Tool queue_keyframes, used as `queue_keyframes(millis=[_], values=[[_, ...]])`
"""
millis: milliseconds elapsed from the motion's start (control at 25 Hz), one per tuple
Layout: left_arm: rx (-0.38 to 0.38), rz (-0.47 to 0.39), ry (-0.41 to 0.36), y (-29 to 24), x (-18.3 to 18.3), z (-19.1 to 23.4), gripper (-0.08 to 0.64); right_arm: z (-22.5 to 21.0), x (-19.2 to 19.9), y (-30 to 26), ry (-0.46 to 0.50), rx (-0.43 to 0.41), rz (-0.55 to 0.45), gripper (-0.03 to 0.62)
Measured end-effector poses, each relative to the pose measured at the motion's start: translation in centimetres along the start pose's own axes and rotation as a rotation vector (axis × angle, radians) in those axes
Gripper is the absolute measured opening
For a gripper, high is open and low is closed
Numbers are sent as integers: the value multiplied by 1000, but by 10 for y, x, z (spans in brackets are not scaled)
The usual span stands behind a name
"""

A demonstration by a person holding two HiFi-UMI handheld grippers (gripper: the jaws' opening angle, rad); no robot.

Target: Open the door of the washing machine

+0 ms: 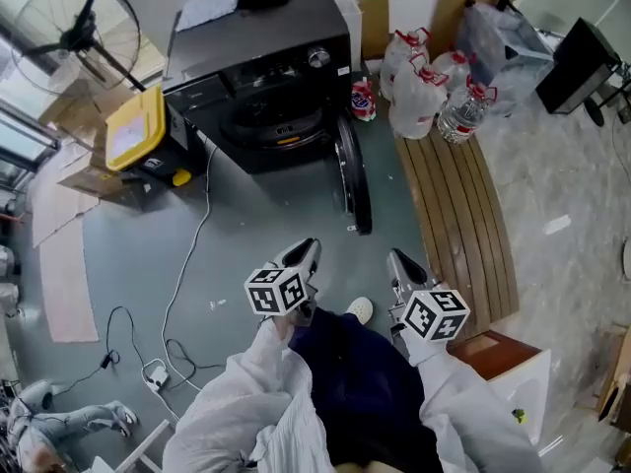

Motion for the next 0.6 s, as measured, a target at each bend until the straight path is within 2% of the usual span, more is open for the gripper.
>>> queue_keyframes(millis=[120,160,320,440,520,600], values=[[-5,-66,-44,41,-20,-7,17,25,-12,3,34,-27,-38,12],[-13,-87,-78,53,-26,-11,-2,33,-15,6,51,-32,-47,12],[-24,-161,-258,100,-44,-33,-2,60,-26,25,86,-52,-83,12],[-12,-194,-344,142,-45,-44,-1,87,-28,42,126,-62,-103,12],[-14,-210,-374,175,-40,-47,0,108,-23,57,165,-61,-110,12],[-25,-228,-368,211,-34,-43,0,130,-14,73,209,-60,-114,12]])
Point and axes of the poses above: the fingertips, and each gripper's own axes: y backward along the fingers, z to its left, x out of its underside, the point moved 2 cm from there along y, backward along the fingers, and after that the axes turned 10 degrees about y, right-handed, at the moved point
